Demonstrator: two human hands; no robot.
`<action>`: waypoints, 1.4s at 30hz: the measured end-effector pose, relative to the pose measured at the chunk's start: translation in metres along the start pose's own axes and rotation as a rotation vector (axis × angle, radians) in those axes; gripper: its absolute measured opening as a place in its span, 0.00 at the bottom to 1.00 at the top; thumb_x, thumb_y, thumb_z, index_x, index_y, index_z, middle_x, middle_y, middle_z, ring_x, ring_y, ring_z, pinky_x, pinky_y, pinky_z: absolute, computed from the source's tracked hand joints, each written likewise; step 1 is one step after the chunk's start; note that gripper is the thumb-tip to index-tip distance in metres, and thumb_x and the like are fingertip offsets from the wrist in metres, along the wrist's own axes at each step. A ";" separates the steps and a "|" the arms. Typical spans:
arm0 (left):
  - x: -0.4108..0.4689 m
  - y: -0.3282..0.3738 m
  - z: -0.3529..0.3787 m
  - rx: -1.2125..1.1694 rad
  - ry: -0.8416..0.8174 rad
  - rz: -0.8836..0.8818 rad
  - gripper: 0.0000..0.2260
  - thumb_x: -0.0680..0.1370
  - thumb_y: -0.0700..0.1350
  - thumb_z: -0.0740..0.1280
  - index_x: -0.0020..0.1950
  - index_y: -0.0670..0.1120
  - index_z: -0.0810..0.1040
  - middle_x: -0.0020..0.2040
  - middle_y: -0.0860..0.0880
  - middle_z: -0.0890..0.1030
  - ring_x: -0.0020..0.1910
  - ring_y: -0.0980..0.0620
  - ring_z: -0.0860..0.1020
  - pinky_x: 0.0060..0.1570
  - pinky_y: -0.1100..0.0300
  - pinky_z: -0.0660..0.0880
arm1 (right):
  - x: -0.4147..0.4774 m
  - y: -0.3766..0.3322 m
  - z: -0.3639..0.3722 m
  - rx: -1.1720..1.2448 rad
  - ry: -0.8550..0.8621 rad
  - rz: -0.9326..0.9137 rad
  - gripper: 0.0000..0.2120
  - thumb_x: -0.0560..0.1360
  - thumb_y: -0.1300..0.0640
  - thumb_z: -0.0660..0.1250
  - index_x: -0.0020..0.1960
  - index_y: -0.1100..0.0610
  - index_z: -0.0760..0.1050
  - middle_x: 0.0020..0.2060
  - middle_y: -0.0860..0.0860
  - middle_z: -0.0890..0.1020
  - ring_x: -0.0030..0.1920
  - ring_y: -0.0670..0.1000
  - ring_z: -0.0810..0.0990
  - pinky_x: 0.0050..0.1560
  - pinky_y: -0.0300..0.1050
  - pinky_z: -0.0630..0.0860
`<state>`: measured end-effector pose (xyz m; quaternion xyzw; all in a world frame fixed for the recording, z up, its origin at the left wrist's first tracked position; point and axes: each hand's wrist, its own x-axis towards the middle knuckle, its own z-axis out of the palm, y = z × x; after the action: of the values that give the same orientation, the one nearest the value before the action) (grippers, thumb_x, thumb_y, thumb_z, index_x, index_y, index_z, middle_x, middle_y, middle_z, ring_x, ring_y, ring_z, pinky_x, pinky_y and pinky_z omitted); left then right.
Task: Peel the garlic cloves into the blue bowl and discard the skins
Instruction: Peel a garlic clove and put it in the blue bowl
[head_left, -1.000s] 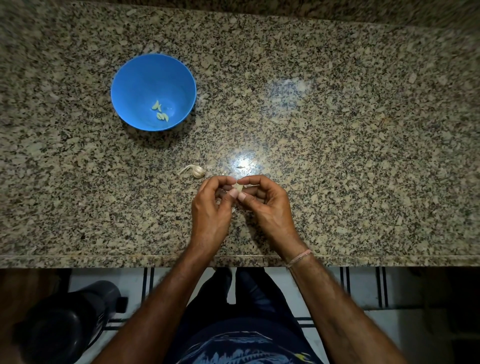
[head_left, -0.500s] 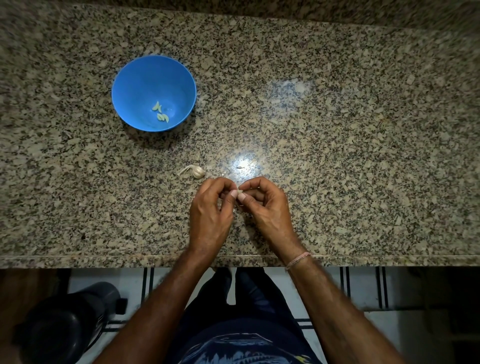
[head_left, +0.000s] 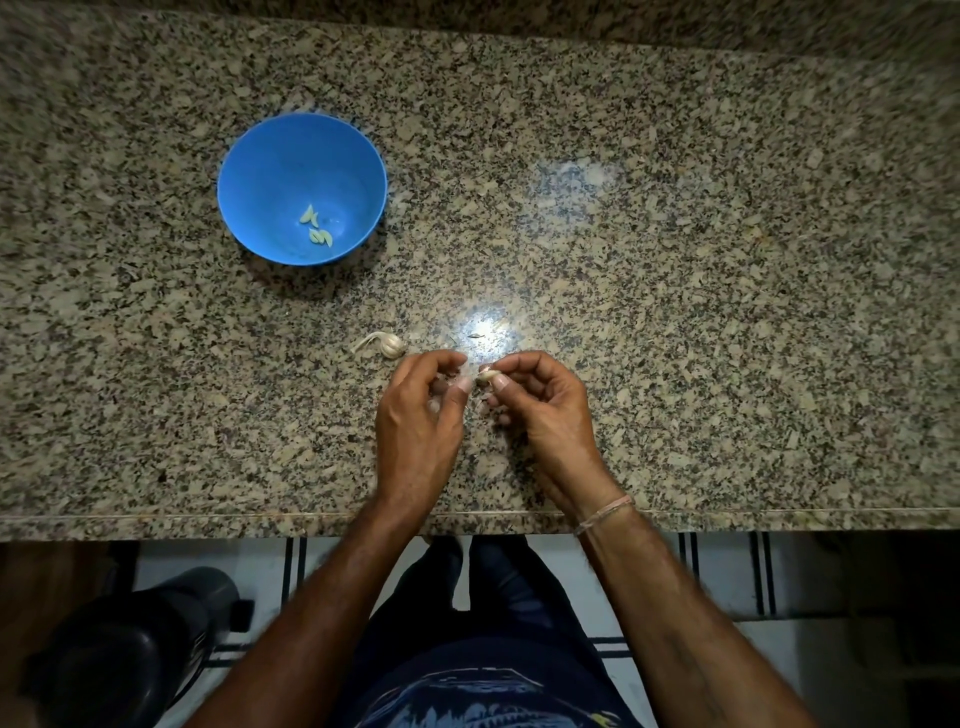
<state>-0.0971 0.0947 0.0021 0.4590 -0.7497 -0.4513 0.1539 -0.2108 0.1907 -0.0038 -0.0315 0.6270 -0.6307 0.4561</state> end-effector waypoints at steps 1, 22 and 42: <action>0.000 0.002 0.000 -0.060 -0.023 -0.030 0.07 0.81 0.47 0.71 0.58 0.51 0.82 0.54 0.57 0.81 0.51 0.63 0.78 0.45 0.68 0.76 | 0.000 0.000 0.000 -0.004 -0.011 0.002 0.08 0.79 0.64 0.72 0.57 0.63 0.79 0.54 0.59 0.85 0.47 0.52 0.82 0.45 0.45 0.80; 0.003 0.002 -0.001 -0.259 -0.056 -0.209 0.01 0.79 0.44 0.74 0.49 0.49 0.84 0.44 0.52 0.86 0.46 0.54 0.85 0.52 0.52 0.84 | -0.002 0.003 0.007 0.117 -0.025 0.054 0.10 0.77 0.65 0.74 0.58 0.65 0.81 0.53 0.60 0.86 0.56 0.57 0.86 0.58 0.48 0.82; 0.003 -0.006 0.004 0.096 0.083 -0.003 0.06 0.82 0.44 0.68 0.57 0.52 0.82 0.51 0.54 0.83 0.50 0.54 0.80 0.45 0.61 0.78 | -0.007 -0.012 0.003 -0.022 0.085 -0.001 0.08 0.77 0.68 0.73 0.55 0.62 0.82 0.52 0.57 0.87 0.53 0.53 0.86 0.52 0.41 0.82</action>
<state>-0.0981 0.0930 -0.0051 0.4853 -0.7626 -0.3958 0.1621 -0.2110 0.1901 0.0105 -0.0100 0.6526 -0.6249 0.4283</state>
